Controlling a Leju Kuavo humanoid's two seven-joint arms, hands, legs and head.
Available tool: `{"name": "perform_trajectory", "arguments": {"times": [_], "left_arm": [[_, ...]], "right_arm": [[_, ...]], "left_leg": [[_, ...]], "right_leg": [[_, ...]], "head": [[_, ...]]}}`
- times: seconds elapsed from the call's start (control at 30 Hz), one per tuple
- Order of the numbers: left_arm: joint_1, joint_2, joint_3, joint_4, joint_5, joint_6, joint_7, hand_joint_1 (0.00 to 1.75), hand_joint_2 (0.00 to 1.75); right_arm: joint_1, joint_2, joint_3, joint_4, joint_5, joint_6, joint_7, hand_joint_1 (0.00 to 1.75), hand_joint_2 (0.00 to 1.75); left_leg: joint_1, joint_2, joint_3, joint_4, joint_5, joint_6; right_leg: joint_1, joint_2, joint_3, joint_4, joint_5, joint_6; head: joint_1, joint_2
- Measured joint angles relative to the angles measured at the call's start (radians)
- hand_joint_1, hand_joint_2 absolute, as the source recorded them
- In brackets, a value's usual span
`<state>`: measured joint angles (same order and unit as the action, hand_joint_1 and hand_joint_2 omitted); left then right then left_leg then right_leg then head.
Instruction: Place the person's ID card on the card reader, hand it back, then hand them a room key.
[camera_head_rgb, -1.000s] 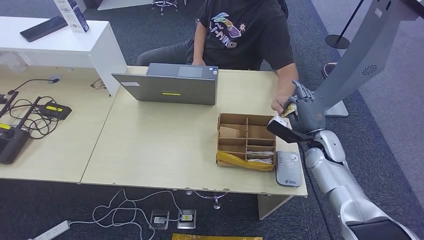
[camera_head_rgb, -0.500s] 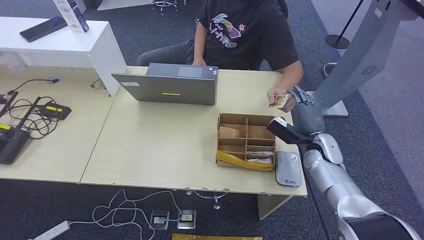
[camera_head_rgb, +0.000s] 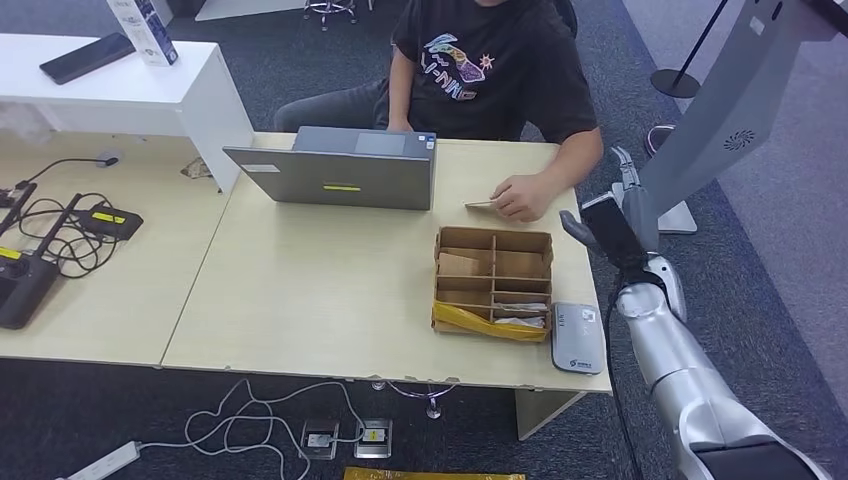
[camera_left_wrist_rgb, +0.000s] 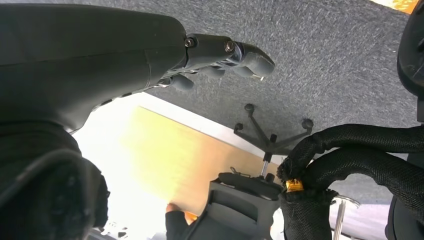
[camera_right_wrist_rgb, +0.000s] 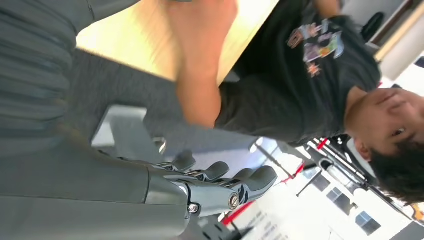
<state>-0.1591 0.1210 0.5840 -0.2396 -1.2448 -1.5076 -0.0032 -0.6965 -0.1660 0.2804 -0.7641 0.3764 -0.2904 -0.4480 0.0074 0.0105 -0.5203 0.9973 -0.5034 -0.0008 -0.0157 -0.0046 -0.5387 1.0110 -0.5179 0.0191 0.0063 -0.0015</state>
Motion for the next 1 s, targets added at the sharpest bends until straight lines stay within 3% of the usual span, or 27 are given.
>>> {"name": "perform_trajectory", "arguments": {"times": [0.17,0.37,0.67,1.0], "left_arm": [[0.003,0.012,0.000,0.000,0.000,0.000,-0.010,0.00,0.00],[0.003,0.017,0.000,0.000,0.008,0.000,-0.012,0.00,0.00],[0.003,0.027,0.000,0.000,0.014,0.000,-0.008,0.00,0.00],[0.002,0.032,0.000,0.000,0.011,0.000,-0.001,0.00,0.00]], "right_arm": [[0.177,-0.020,0.004,-0.357,0.055,0.043,0.107,0.00,1.75],[0.352,-0.047,0.018,-0.607,0.259,-0.038,0.136,0.00,1.75],[0.485,-0.085,0.064,-0.688,0.394,-0.122,0.155,0.00,1.75],[0.508,-0.128,0.115,-0.680,0.443,-0.069,0.177,0.00,1.75]], "left_leg": [[0.001,0.000,0.000,0.000,0.000,0.000],[0.001,0.000,0.000,0.000,-0.001,0.000],[0.001,0.000,0.000,0.000,-0.001,0.000],[0.001,0.000,-0.001,0.000,-0.001,0.000]], "right_leg": [[0.001,0.000,0.000,0.000,-0.001,0.000],[0.001,0.000,0.000,0.000,-0.001,0.000],[0.001,0.000,0.000,0.000,-0.001,0.000],[0.001,0.001,0.000,0.000,-0.001,0.000]], "head": [[0.000,0.000],[0.000,0.000],[0.000,0.000],[0.000,0.000]]}}
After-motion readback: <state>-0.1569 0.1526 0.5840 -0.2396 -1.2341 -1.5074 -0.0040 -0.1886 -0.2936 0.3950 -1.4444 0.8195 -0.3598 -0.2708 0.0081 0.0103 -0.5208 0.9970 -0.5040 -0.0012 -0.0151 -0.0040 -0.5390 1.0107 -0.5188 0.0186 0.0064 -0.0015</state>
